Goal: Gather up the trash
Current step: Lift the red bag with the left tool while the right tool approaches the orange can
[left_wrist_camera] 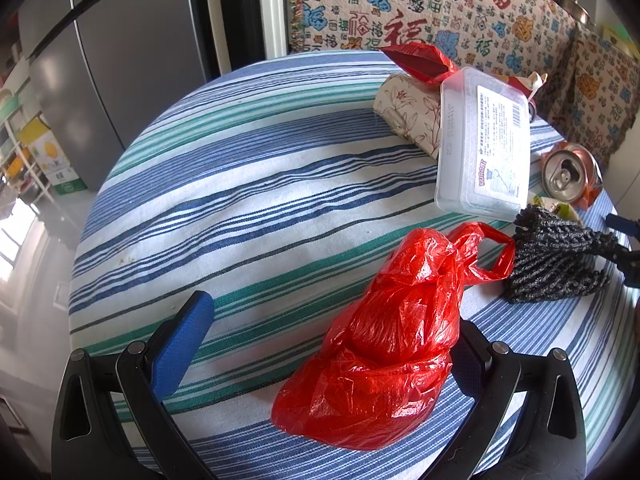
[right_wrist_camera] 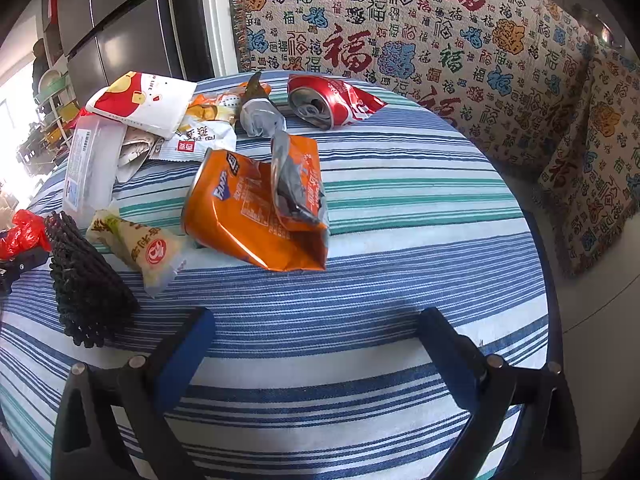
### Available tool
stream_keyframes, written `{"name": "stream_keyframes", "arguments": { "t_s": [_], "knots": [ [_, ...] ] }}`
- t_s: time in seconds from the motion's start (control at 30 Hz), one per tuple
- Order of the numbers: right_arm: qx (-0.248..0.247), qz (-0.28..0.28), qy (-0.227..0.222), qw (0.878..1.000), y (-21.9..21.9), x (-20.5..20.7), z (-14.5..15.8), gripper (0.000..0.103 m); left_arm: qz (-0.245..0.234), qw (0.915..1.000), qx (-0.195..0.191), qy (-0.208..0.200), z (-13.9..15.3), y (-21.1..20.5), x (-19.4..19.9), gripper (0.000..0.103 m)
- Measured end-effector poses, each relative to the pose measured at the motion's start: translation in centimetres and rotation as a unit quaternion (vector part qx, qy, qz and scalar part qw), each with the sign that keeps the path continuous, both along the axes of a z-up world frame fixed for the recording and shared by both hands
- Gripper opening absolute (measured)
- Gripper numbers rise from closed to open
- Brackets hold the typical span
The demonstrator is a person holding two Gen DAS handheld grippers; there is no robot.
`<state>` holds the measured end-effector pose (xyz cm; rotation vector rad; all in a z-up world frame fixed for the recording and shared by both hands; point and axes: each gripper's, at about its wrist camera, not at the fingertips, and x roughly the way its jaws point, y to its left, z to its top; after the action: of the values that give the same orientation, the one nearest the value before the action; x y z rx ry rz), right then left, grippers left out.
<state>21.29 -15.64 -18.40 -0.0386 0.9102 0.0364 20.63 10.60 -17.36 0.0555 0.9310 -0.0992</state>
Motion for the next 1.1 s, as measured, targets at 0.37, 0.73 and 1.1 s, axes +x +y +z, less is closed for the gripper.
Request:
{"name": "stream_keyframes", "arguments": {
  "t_s": [0.37,0.73,1.1],
  "knots": [
    [0.001,-0.003,-0.001,1.0,-0.2,-0.1,0.0,0.103,0.012,0.9999,0.003,0.001,0.1,0.0,0.4,0.103],
    [-0.001,-0.005,-0.001,1.0,-0.1,-0.1,0.0,0.103,0.011,0.9999,0.003,0.0,0.3,0.0,0.5,0.103],
    [0.066,0.003,-0.044,0.997,-1.9,-1.4,1.3,0.102,-0.049,0.9969,-0.061,0.003,1.3,2.3,-1.1,0.102]
  ]
}}
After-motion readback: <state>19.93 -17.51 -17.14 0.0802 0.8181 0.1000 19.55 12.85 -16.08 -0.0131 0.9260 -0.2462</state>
